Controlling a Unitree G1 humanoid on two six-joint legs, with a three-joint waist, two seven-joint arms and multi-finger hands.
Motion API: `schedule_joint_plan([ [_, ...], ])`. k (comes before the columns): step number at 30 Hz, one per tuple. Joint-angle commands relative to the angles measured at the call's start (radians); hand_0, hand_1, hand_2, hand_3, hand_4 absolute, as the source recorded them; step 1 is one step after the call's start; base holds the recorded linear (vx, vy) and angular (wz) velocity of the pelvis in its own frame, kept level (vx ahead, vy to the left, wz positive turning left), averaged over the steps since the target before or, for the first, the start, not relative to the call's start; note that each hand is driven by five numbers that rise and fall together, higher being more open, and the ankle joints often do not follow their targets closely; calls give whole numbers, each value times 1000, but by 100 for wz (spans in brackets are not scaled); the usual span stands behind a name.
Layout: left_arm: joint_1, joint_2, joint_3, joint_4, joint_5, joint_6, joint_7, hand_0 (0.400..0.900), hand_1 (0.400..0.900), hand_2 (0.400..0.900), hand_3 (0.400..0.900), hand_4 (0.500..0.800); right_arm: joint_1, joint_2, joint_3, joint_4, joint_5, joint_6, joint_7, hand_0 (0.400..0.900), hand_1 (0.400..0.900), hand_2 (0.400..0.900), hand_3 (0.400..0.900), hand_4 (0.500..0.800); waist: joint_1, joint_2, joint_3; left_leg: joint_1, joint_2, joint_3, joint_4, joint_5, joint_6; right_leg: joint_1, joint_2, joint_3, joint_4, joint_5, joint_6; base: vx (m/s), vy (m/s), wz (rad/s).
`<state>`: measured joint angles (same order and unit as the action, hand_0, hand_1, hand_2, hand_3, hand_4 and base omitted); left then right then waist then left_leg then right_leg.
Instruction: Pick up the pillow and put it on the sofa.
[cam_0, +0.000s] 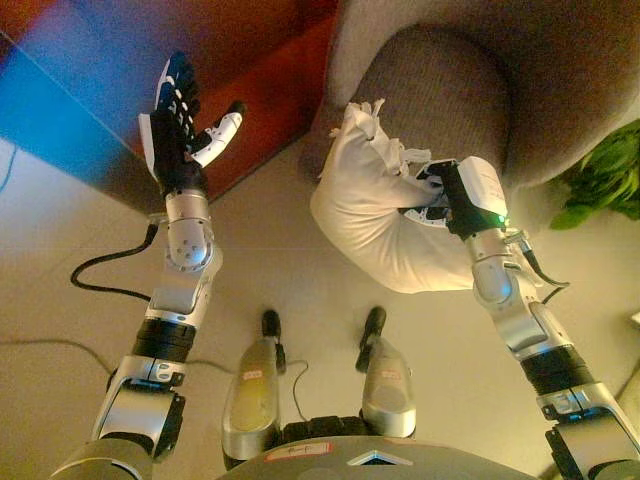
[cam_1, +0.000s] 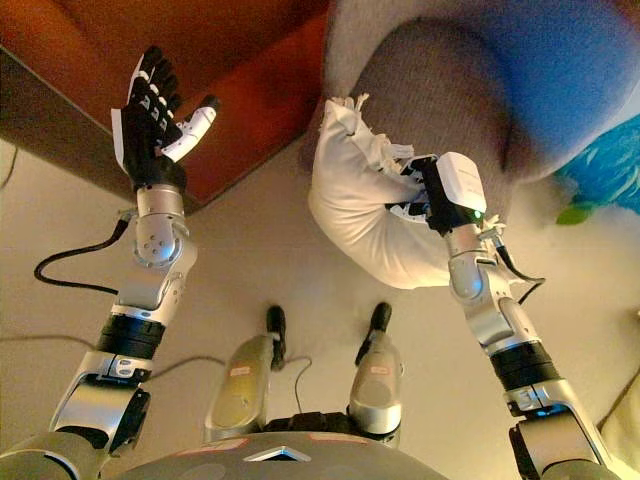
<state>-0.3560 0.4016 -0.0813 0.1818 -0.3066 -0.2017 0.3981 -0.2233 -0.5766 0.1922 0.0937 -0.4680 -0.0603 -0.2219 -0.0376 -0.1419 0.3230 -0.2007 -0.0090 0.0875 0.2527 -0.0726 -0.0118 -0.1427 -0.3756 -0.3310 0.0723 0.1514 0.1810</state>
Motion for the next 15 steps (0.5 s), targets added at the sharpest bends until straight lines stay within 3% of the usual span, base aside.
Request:
schedule_joint_plan([
  [1, 36, 6, 44, -78, 51, -88, -43, 900, 900, 900, 900, 800, -112, -62, -143, -146, 66, -152, -56, 400, 400, 400, 400, 500, 13, 14, -212, 175, 3, -8, -242, 16, -15, 74, -51, 1, -47, 196, 81, 77, 56, -5],
  [9, 12, 28, 9, -10, -8, -71, -105, 900, 900, 900, 900, 800, -222, -65, -132, 8, 321, -159, -12, 400, 400, 400, 400, 500, 52, -29, -270, 239, 39, 7, -278, 24, -30, 117, -17, -11, -83, 150, 81, 83, -37, -2],
  [13, -74, 44, -45, 120, -78, -68, -118, 900, 900, 900, 900, 800, -419, -115, -6, 262, 462, -142, -1, 400, 400, 400, 400, 500, 71, -37, -268, 246, 64, 5, -278, 31, -47, 133, 5, -19, -86, 106, 74, 56, -74, 8],
  [15, -152, 49, -108, 209, -117, -69, -131, 900, 900, 900, 900, 800, -576, -146, 94, 430, 509, -130, 3, 400, 400, 400, 400, 500, 76, -40, -264, 239, 83, 3, -280, 42, -60, 132, 21, -20, -91, 88, 68, 32, -106, 9],
])
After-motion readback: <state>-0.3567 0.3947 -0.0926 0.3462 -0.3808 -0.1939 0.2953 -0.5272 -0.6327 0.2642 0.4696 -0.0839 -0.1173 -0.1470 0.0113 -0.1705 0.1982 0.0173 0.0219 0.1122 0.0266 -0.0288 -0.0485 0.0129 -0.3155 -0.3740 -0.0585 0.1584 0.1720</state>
